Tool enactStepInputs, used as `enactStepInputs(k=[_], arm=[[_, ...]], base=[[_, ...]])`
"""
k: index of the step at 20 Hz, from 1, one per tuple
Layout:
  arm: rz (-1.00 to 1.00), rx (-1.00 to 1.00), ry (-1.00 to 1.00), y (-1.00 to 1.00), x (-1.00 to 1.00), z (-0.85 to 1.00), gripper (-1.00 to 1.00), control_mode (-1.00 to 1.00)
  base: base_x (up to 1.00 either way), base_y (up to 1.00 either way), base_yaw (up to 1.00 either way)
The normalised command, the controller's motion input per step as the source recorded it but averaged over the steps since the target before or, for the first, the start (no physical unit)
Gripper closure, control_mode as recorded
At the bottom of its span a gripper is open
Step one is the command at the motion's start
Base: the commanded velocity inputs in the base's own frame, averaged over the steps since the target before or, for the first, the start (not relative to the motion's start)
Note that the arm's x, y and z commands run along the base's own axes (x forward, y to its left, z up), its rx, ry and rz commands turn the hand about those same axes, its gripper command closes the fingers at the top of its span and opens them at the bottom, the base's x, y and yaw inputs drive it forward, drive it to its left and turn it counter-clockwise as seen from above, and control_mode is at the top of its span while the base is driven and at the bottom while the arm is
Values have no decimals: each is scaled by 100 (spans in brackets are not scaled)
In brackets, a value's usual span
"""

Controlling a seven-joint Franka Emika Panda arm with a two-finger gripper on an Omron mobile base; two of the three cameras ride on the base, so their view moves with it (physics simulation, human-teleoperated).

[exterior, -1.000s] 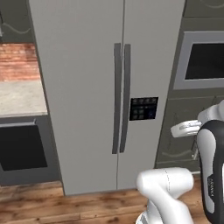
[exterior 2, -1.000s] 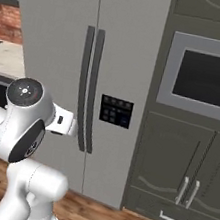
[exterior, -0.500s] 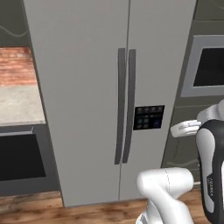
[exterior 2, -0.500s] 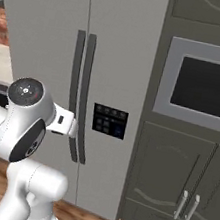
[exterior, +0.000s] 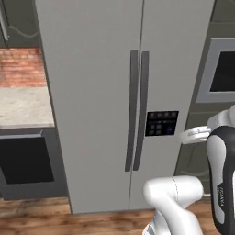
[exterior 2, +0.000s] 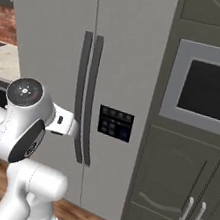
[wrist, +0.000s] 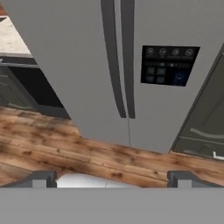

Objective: Retrieve the steak from the fridge and place it on the saucepan with marinade on the stove.

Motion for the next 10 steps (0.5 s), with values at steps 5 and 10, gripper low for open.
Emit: enactStepInputs(k=[5, 10], arm=[[0, 0, 0, 0, 0, 0, -100, 100], [0, 0, 0, 0, 0, 0, -100, 100]], base=[[2, 0, 18], [3, 0, 10]])
